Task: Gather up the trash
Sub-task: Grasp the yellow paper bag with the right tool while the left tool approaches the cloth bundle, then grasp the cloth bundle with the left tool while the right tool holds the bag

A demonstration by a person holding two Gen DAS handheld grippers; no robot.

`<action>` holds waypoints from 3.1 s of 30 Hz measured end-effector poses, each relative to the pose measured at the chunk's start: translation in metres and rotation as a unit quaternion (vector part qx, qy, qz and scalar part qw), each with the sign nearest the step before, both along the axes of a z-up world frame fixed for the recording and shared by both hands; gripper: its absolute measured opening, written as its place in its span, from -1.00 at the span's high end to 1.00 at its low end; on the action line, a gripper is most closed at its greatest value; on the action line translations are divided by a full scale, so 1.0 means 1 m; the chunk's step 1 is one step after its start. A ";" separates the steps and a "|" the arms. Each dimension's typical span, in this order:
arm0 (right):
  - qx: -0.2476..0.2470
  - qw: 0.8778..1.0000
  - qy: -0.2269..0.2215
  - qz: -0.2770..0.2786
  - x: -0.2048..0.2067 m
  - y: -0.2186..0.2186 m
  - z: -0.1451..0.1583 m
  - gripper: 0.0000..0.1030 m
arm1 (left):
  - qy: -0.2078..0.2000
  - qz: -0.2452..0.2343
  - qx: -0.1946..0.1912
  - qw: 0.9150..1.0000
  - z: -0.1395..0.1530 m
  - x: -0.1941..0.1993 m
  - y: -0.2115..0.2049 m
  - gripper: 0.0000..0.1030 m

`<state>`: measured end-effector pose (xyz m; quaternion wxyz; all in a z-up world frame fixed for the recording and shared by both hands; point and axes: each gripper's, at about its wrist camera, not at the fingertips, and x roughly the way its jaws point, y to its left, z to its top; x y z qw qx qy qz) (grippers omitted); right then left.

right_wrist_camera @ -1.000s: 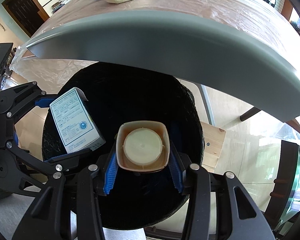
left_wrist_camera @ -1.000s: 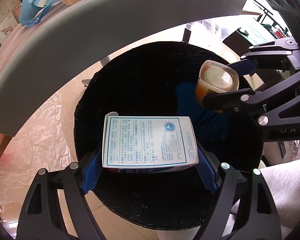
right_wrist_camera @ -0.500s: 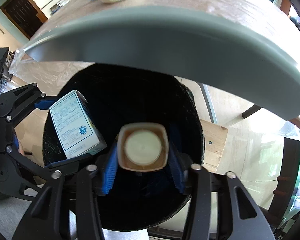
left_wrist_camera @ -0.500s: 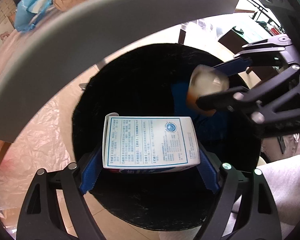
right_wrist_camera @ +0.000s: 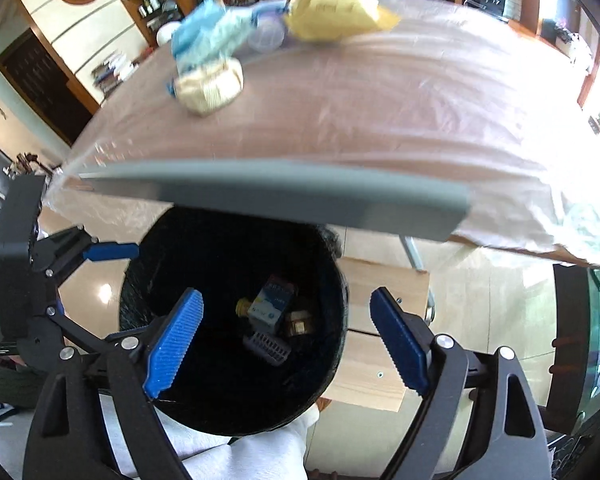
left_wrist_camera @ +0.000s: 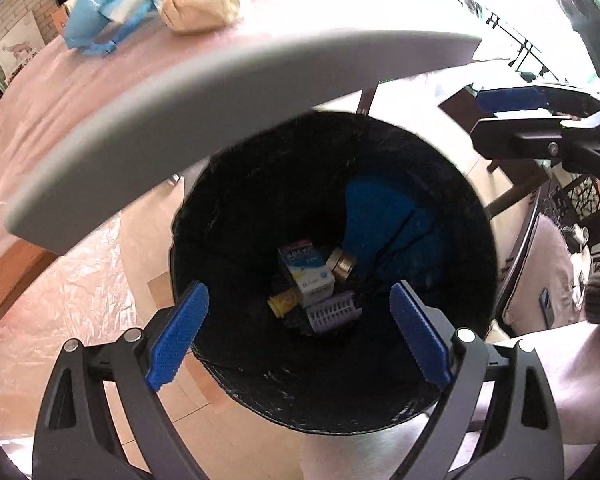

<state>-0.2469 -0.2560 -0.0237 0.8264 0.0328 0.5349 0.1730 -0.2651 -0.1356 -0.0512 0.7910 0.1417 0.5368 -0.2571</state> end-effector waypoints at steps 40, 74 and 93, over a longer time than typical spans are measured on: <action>-0.069 0.992 -0.095 -0.055 0.214 0.026 0.066 -0.92 | -0.110 0.061 -0.045 0.991 0.076 0.113 -0.015 -0.80; 0.048 0.995 -0.059 -0.071 0.183 -0.011 0.051 -0.08 | -0.097 0.060 -0.055 0.992 0.071 0.117 -0.020 0.00; 0.074 0.992 -0.082 -0.065 0.127 -0.013 0.067 -0.08 | -0.107 0.074 -0.060 0.990 0.083 0.102 -0.005 0.00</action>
